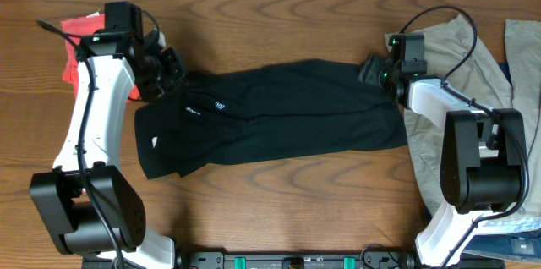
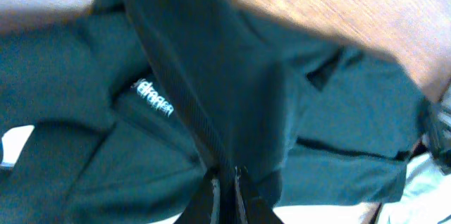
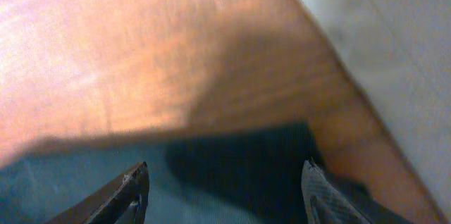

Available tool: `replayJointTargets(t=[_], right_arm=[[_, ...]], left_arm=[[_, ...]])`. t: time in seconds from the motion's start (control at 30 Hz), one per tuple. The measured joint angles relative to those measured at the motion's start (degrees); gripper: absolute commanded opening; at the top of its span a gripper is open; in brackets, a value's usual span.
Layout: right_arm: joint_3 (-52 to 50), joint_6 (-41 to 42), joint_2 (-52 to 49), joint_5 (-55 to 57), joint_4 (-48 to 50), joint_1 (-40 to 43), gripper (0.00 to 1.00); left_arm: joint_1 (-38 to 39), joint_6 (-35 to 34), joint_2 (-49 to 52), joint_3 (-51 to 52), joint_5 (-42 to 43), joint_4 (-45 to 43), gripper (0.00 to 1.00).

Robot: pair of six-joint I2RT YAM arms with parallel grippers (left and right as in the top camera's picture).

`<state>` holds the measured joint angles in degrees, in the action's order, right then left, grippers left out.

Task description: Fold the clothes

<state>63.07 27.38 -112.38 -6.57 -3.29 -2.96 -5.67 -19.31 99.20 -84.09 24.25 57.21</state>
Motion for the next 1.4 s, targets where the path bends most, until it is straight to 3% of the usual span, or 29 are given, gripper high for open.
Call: replayJointTargets(t=[0.37,0.5,0.57,0.67,0.73,1.2,1.4], right_arm=[[0.74,0.70,-1.70,2.36,4.74,0.81,0.69],[1.22,0.70,-3.41,2.21,5.31,0.81,0.64],[1.66,0.63,-3.87,2.14,5.51,0.79,0.52],[1.95,0.72,-4.44,2.10,5.49,0.68,0.15],[1.99,0.76,-5.01,2.03,5.51,0.59,0.01],[2.47,1.05,-4.66,1.84,2.80,0.61,0.01],[1.79,1.05,1.25,1.84,-9.55,0.96,0.01]], left_arm=[[-6.38,4.33,0.00,0.00,2.40,8.76,0.06],[-6.95,5.55,0.00,0.00,4.79,9.01,0.06],[-6.93,5.92,0.00,0.00,5.60,9.01,0.06],[-6.93,6.10,0.00,0.00,5.99,9.01,0.06],[-6.93,6.12,0.00,0.00,6.14,9.01,0.06],[-6.93,6.49,0.00,0.00,7.78,10.32,0.06],[-6.93,9.97,0.00,0.00,8.83,17.59,0.06]])
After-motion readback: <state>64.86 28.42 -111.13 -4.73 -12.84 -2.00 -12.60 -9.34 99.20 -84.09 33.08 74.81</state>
